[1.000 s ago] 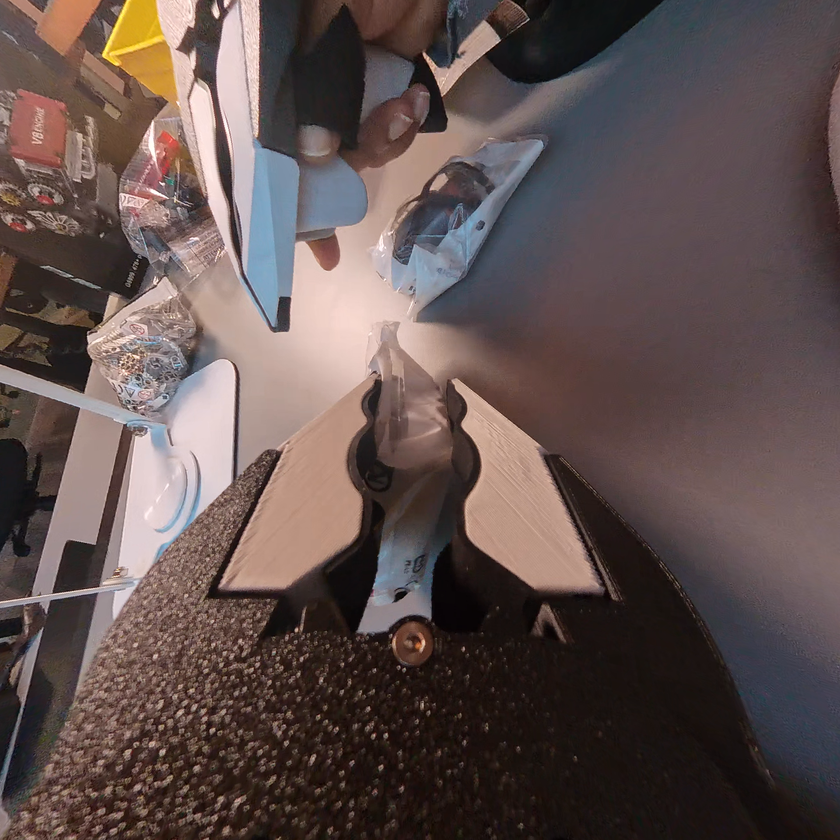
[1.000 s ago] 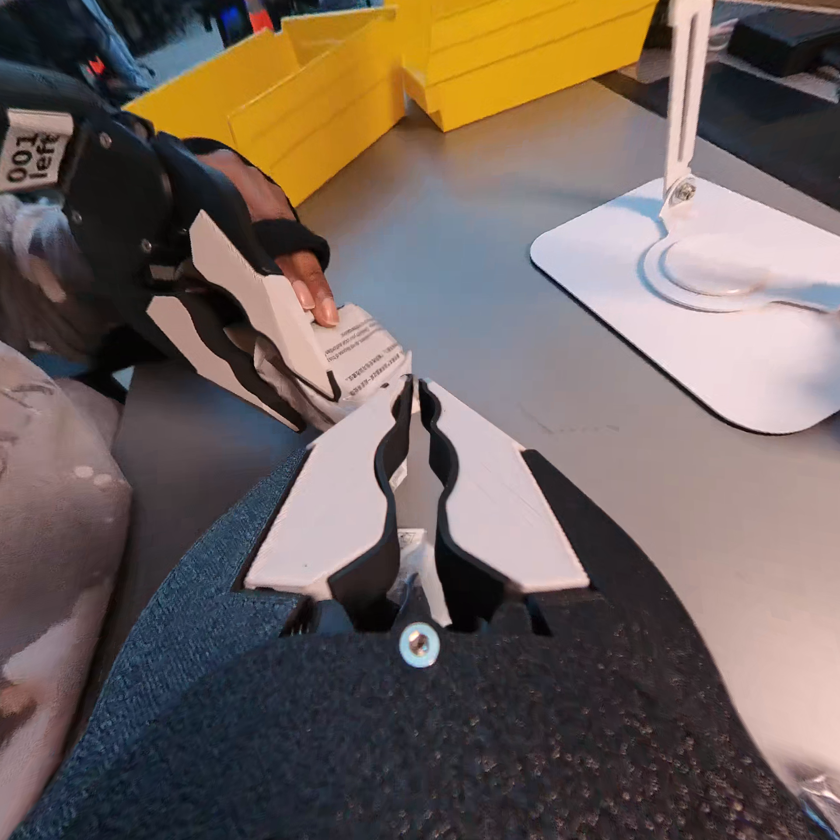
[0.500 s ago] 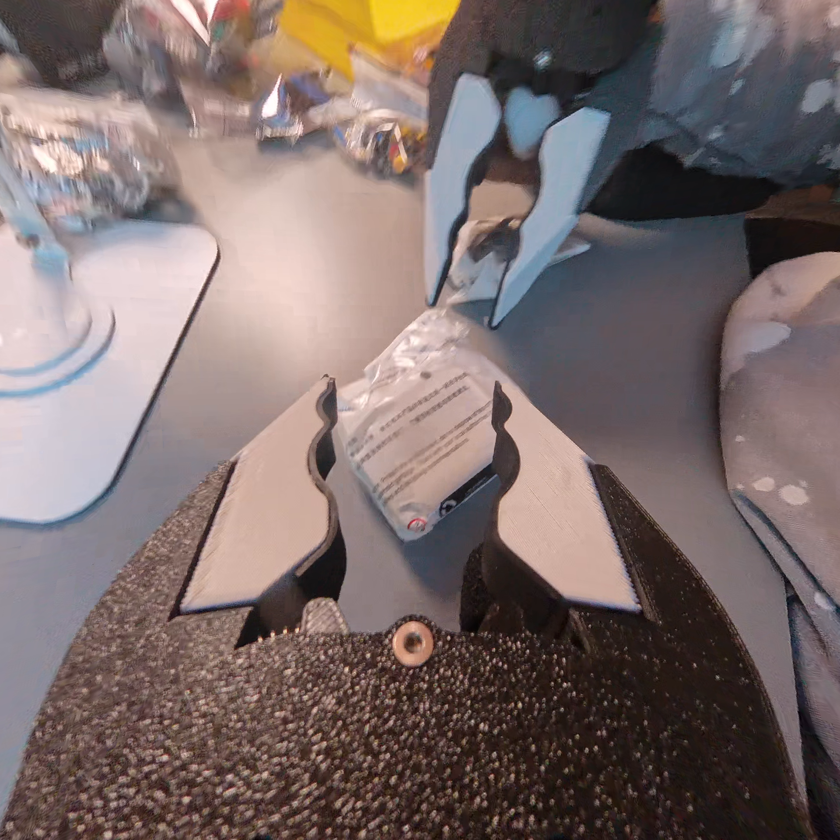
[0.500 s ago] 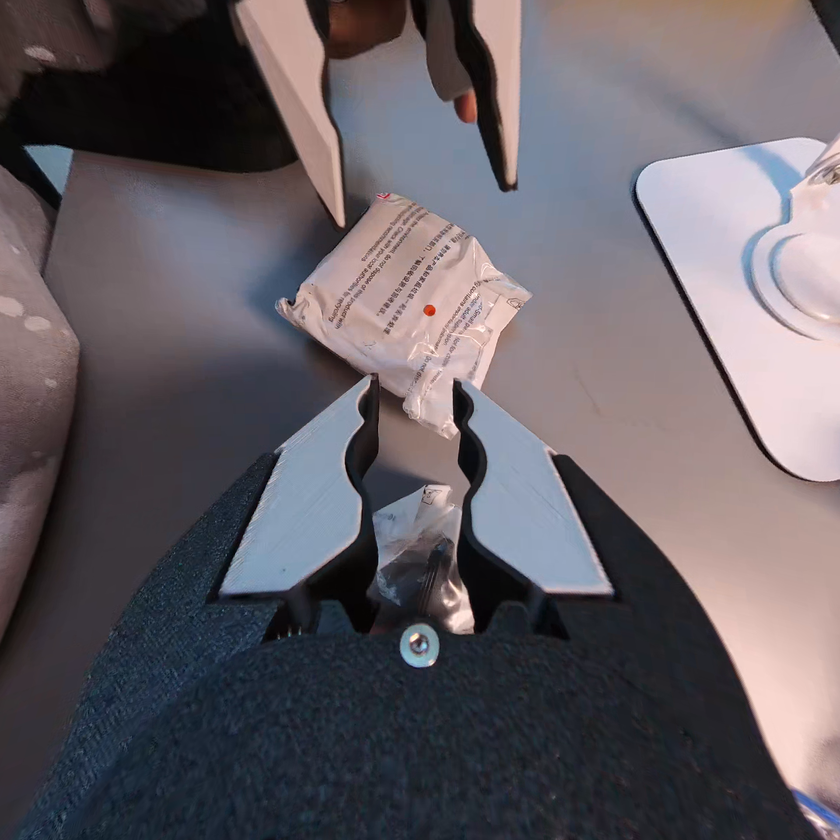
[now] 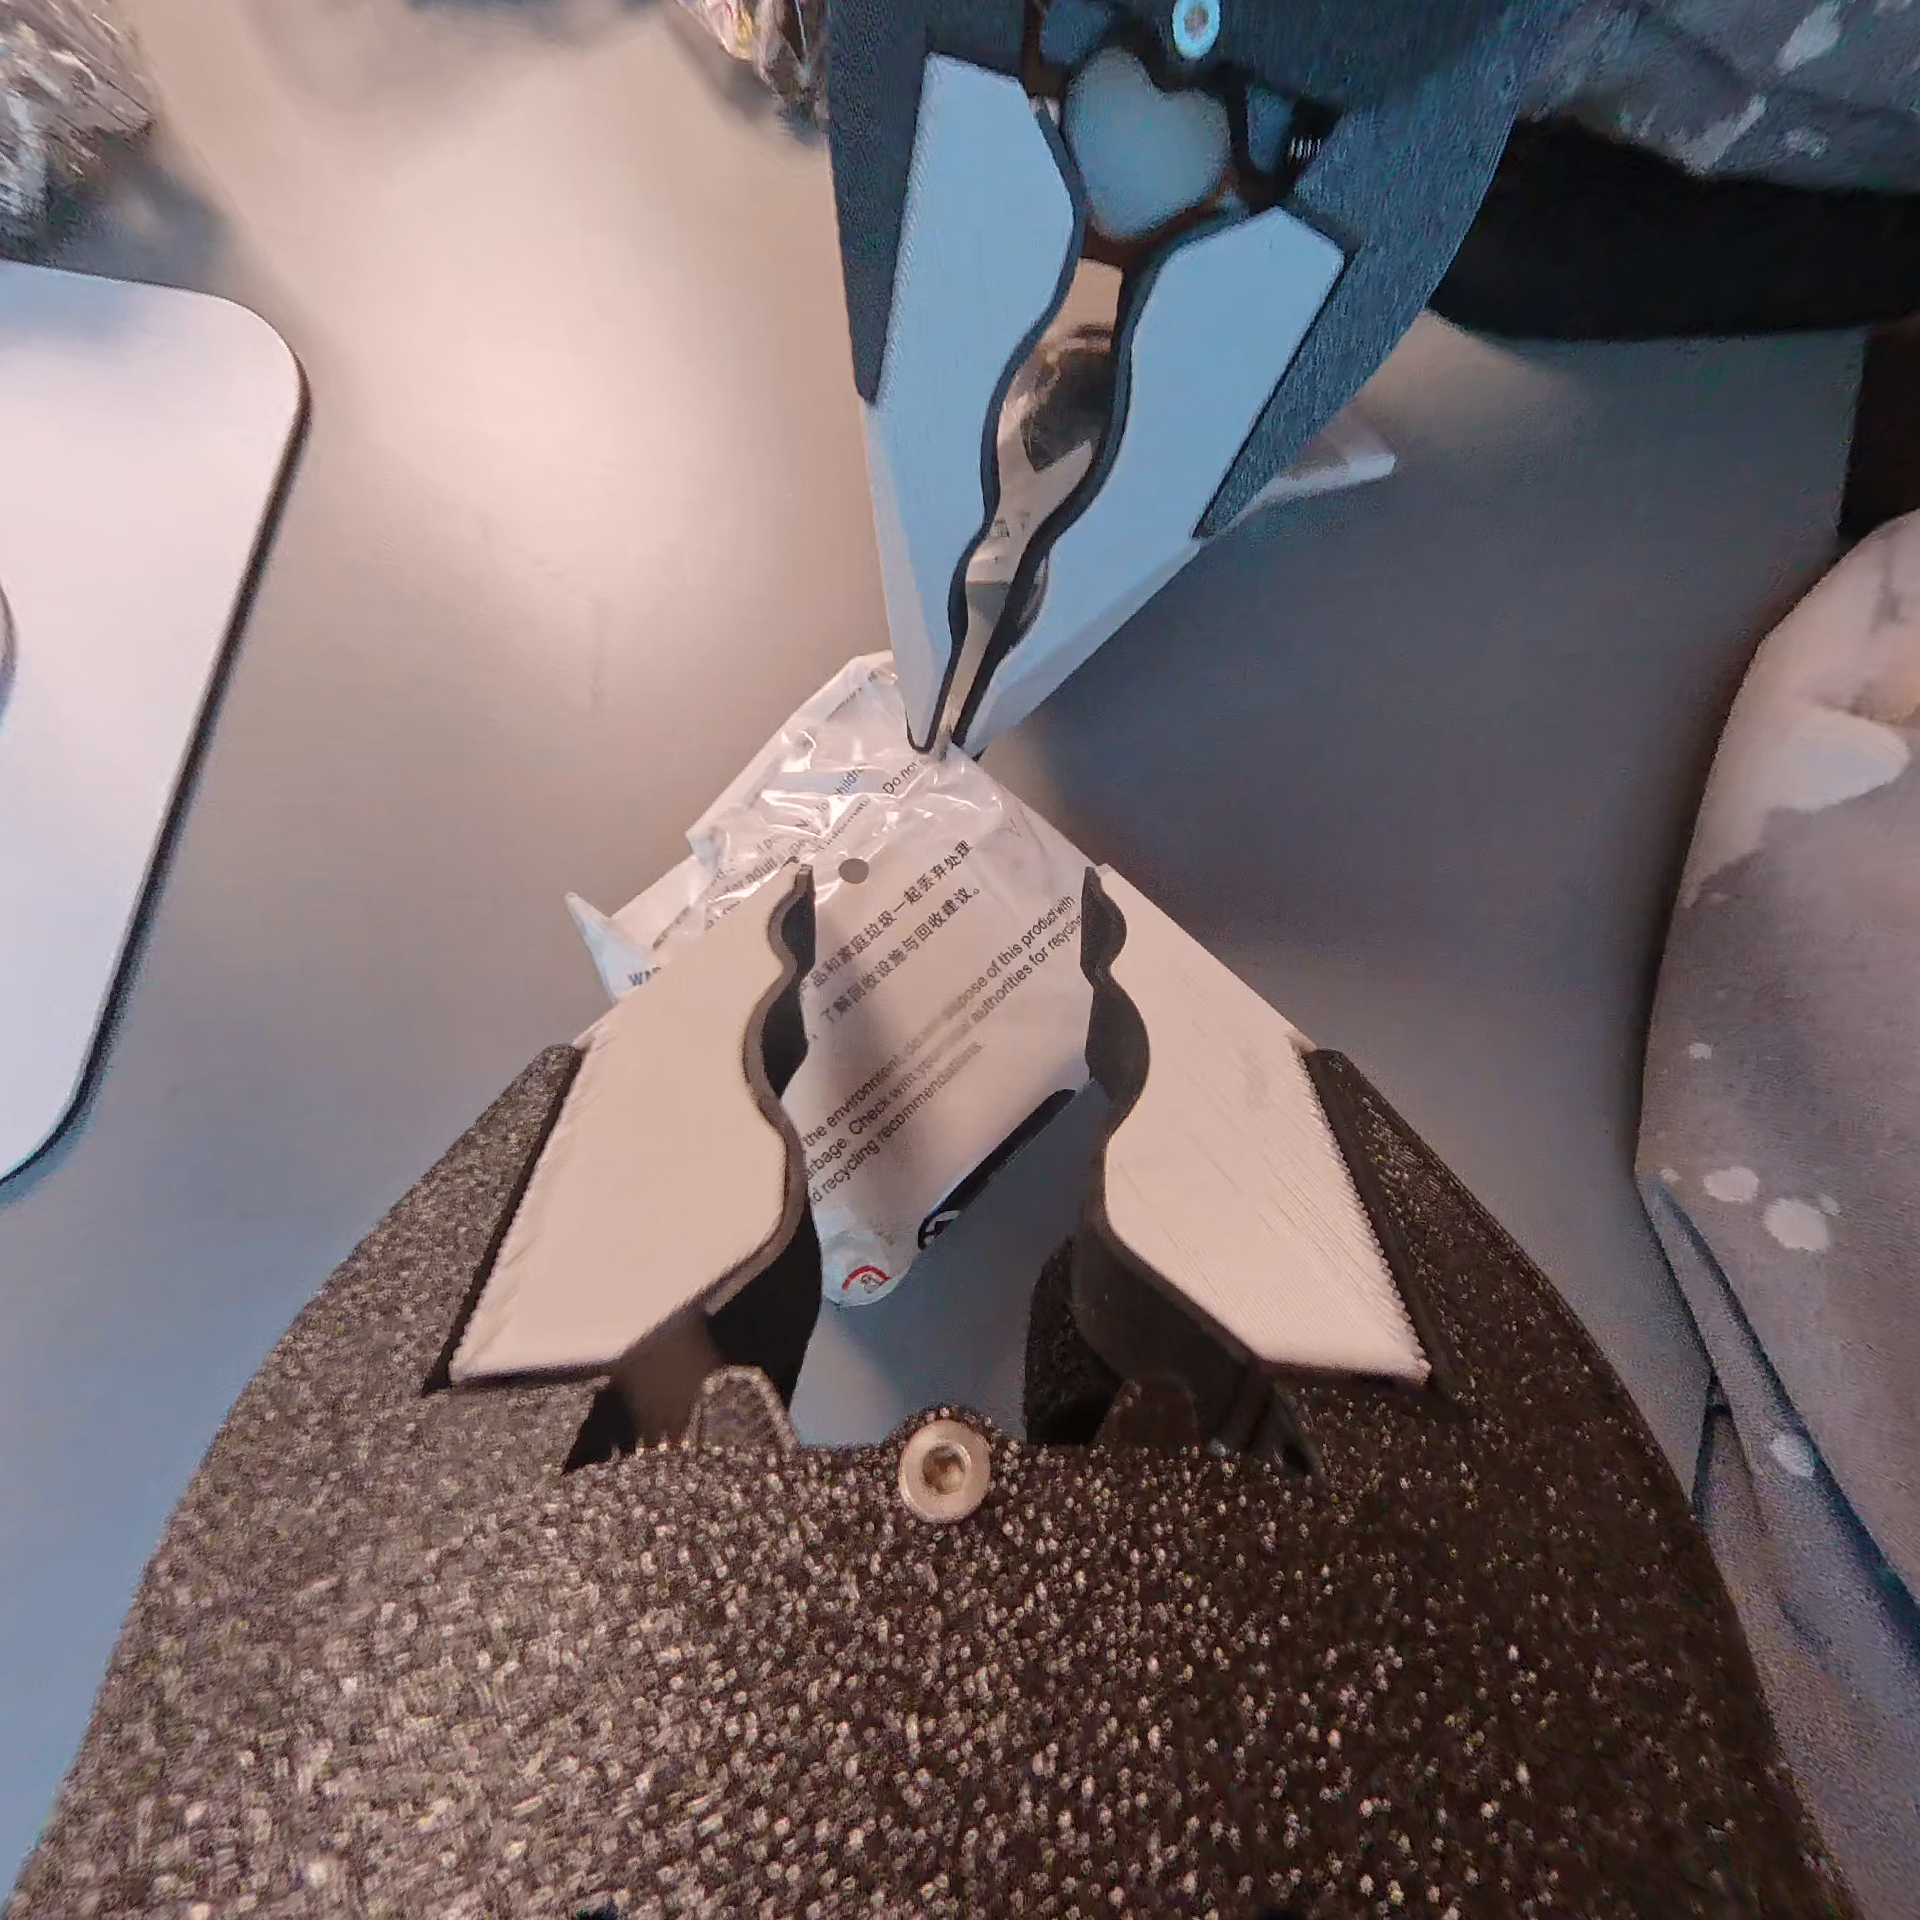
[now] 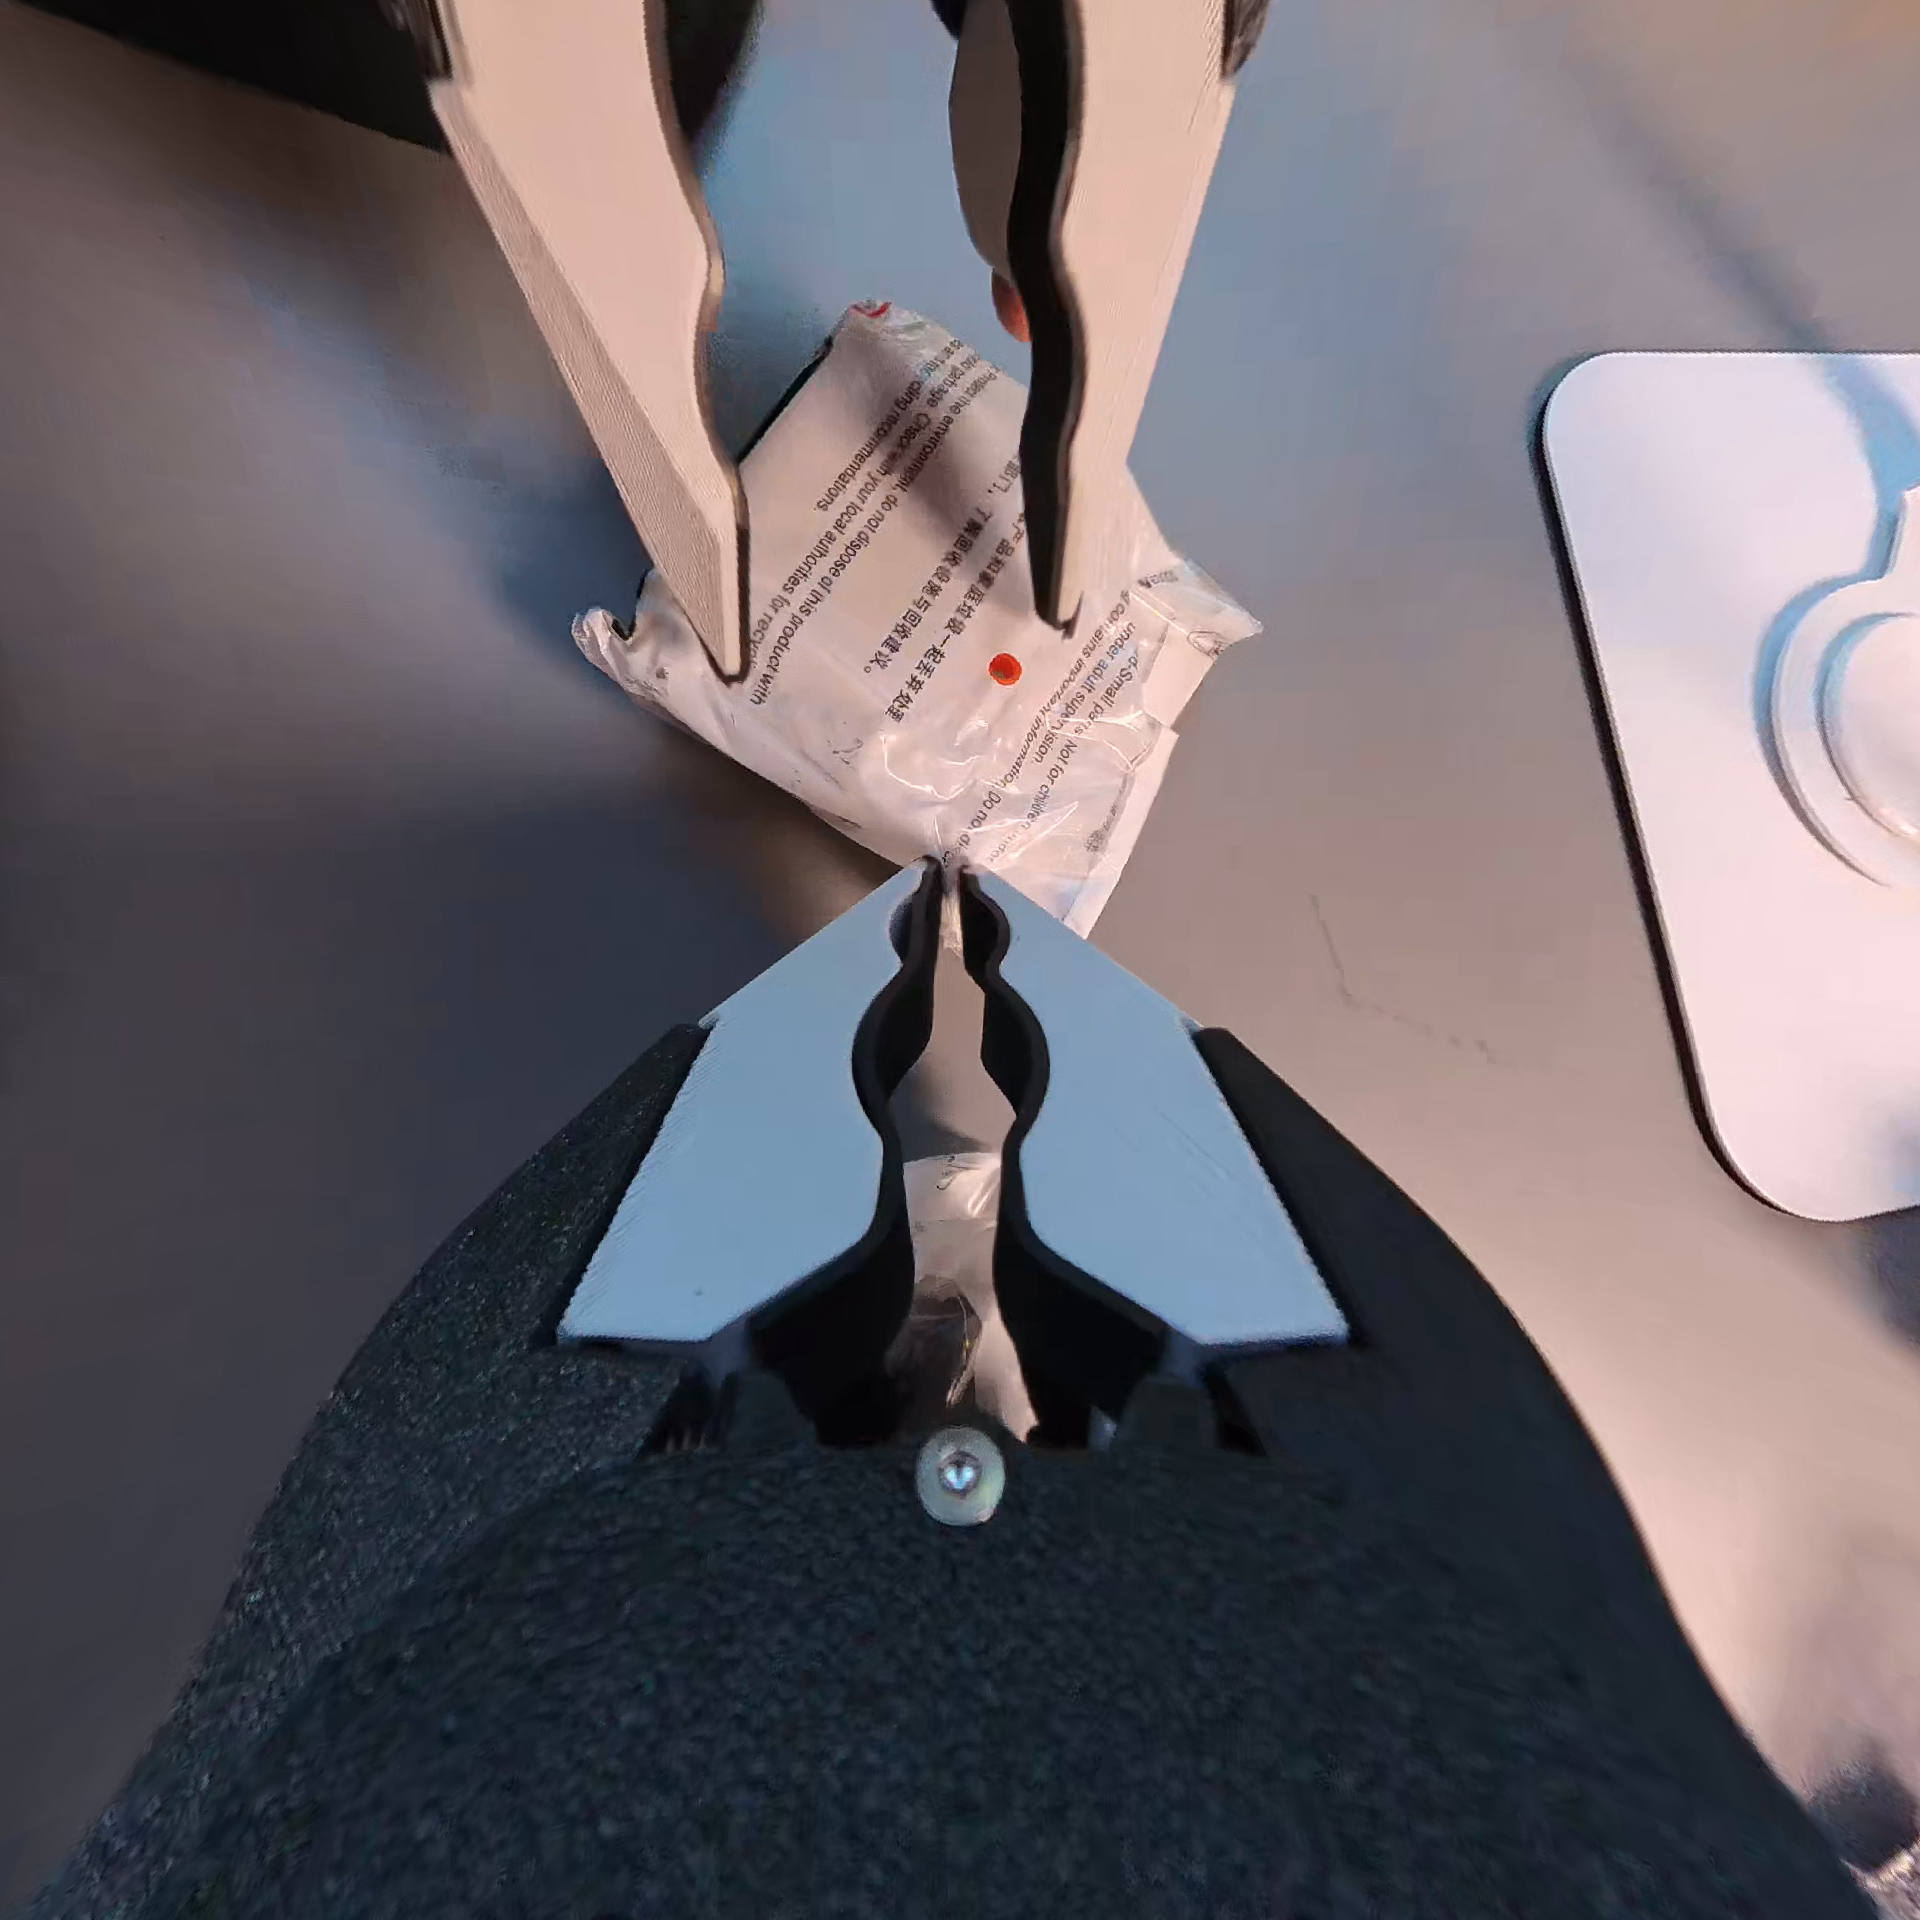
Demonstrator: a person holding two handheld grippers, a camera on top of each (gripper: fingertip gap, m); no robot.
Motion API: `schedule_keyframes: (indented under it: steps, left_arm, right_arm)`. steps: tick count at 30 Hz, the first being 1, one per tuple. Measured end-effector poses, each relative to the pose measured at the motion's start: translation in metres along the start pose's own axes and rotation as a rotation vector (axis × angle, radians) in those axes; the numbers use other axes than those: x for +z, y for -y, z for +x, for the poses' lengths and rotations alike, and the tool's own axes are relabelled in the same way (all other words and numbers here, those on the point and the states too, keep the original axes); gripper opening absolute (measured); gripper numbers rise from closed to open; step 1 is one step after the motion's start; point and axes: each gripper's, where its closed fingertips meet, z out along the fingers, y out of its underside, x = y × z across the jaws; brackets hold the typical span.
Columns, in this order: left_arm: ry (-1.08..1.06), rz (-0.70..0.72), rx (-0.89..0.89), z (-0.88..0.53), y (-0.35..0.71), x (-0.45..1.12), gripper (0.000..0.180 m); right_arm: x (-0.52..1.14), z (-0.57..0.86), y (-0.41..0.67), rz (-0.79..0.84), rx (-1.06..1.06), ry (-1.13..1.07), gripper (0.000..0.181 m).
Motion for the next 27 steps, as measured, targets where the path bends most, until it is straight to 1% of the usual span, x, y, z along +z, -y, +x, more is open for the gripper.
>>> schedule_keyframes:
  steps: [3, 8, 9, 10, 14, 17, 19, 20, 23, 25, 26, 27]
  left_arm:
    - [-0.005, -0.056, 0.003, 0.001, -0.008, 0.011, 0.042]
    - [-0.044, -0.065, -0.014, 0.004, -0.007, 0.012, 0.039]
    - [-0.043, -0.067, -0.011, 0.004, -0.006, 0.012, 0.035]
    - [-0.039, -0.067, -0.004, 0.004, -0.006, 0.011, 0.030]
    - [-0.019, -0.081, 0.034, 0.005, -0.006, 0.010, 0.024]
    - [0.007, -0.094, 0.075, 0.005, -0.007, 0.006, 0.023]
    - [0.052, -0.065, 0.091, 0.002, -0.003, -0.004, 0.024]
    - [0.060, -0.045, 0.084, 0.002, 0.000, -0.011, 0.026]
    - [0.087, -0.020, 0.003, -0.006, -0.008, -0.024, 0.045]
    - [0.092, -0.043, -0.088, -0.015, -0.025, -0.022, 0.069]
    - [0.071, -0.035, -0.140, -0.016, -0.030, -0.019, 0.073]
    - [0.035, -0.008, -0.179, -0.013, -0.030, -0.016, 0.073]
  right_arm:
    - [-0.003, -0.006, 0.004, 0.036, 0.026, 0.044, 0.000]
    - [-0.010, -0.008, 0.002, 0.059, 0.080, 0.075, 0.001]
    - [-0.012, -0.008, 0.003, 0.070, 0.094, 0.082, 0.002]
    - [-0.013, -0.007, 0.004, 0.084, 0.110, 0.083, 0.003]
    - [-0.020, -0.003, 0.016, 0.132, 0.163, 0.095, 0.009]
    - [-0.018, 0.003, 0.027, 0.128, 0.217, 0.090, 0.017]
    - [-0.013, 0.009, 0.031, 0.106, 0.254, 0.077, 0.018]
    - [-0.010, 0.010, 0.032, 0.092, 0.270, 0.079, 0.020]
    - [0.000, 0.014, 0.033, 0.052, 0.295, 0.075, 0.022]
    - [0.006, 0.014, 0.031, 0.013, 0.318, 0.084, 0.023]
    - [0.008, 0.014, 0.030, -0.001, 0.325, 0.094, 0.023]
    - [0.010, 0.013, 0.030, -0.007, 0.338, 0.110, 0.023]
